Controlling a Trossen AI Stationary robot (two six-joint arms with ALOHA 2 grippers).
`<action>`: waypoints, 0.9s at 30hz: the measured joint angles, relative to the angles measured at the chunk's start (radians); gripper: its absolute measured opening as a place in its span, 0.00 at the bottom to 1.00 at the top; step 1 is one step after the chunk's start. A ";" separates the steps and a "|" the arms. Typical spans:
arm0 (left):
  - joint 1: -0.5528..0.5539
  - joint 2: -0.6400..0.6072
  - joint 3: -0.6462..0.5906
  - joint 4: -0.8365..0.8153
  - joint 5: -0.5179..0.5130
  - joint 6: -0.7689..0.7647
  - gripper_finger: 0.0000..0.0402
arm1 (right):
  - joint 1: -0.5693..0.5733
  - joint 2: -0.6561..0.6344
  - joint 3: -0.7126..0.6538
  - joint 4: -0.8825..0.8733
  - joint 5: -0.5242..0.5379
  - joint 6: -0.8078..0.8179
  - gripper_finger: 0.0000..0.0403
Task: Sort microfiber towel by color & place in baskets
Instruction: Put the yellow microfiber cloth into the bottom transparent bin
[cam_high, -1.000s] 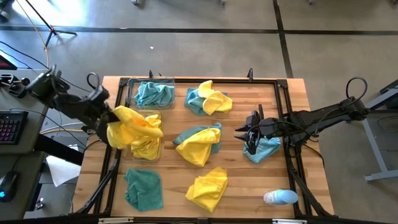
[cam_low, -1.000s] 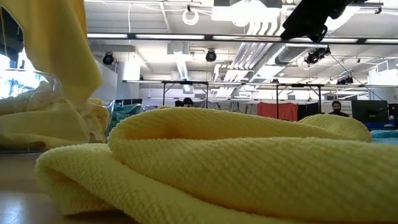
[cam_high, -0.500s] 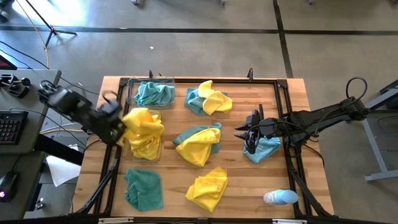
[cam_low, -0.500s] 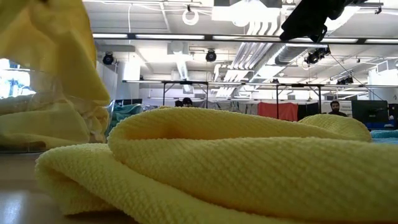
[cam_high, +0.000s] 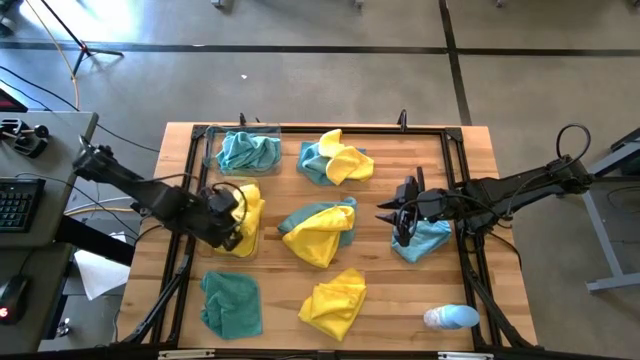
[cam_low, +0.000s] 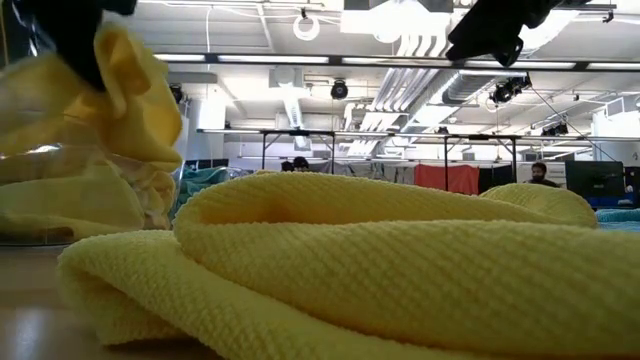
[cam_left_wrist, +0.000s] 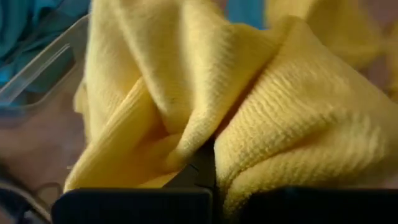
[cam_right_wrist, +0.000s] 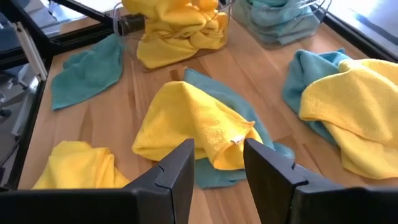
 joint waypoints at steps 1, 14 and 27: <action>0.011 0.016 -0.012 -0.010 0.002 0.005 0.00 | 0.000 0.000 0.000 0.002 0.009 0.000 0.33; 0.071 0.104 -0.250 0.093 0.163 0.115 0.00 | 0.000 0.000 0.000 0.001 0.034 0.033 0.33; 0.073 0.104 -0.384 0.226 0.240 0.317 0.00 | 0.000 0.047 0.000 0.001 0.136 0.295 0.33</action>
